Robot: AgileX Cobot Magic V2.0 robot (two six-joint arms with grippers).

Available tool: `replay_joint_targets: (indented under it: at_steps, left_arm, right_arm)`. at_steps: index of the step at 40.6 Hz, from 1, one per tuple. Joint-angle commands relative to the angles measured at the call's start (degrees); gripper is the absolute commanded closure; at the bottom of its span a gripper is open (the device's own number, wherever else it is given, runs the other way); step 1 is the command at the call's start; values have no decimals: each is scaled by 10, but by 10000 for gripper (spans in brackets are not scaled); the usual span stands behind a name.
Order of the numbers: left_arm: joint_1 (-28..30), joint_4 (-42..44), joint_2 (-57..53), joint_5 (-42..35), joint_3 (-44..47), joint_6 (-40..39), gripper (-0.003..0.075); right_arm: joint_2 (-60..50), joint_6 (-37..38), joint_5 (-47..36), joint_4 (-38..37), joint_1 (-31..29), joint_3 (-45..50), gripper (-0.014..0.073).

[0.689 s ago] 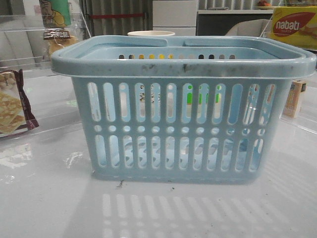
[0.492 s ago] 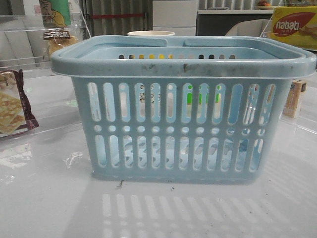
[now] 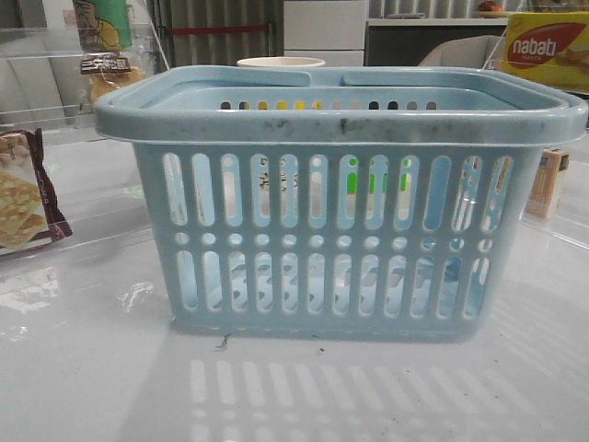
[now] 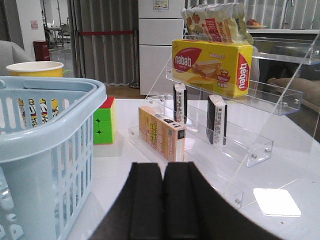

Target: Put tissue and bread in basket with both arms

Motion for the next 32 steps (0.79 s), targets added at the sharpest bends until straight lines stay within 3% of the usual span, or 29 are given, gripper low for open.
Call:
replay_joint_targets:
  at_steps: [1,10,16,32]
  left_arm:
    - [1,-4,-9,-54,0,-1,629]
    - [1,-5,-9,-95,-4,-1,629]
    - [1,-5,-9,-103,-41,-1,629]
    - [1,-10,8,57,-285,-1,629]
  right_arm:
    - [-10,0,-52,-3,-2,0,538]
    - [-10,0,-67,-3,-2,-2,538]
    - [-10,0,-34,-3,0,-52,538]
    - [65,-1,126,-40,0,-321,538]
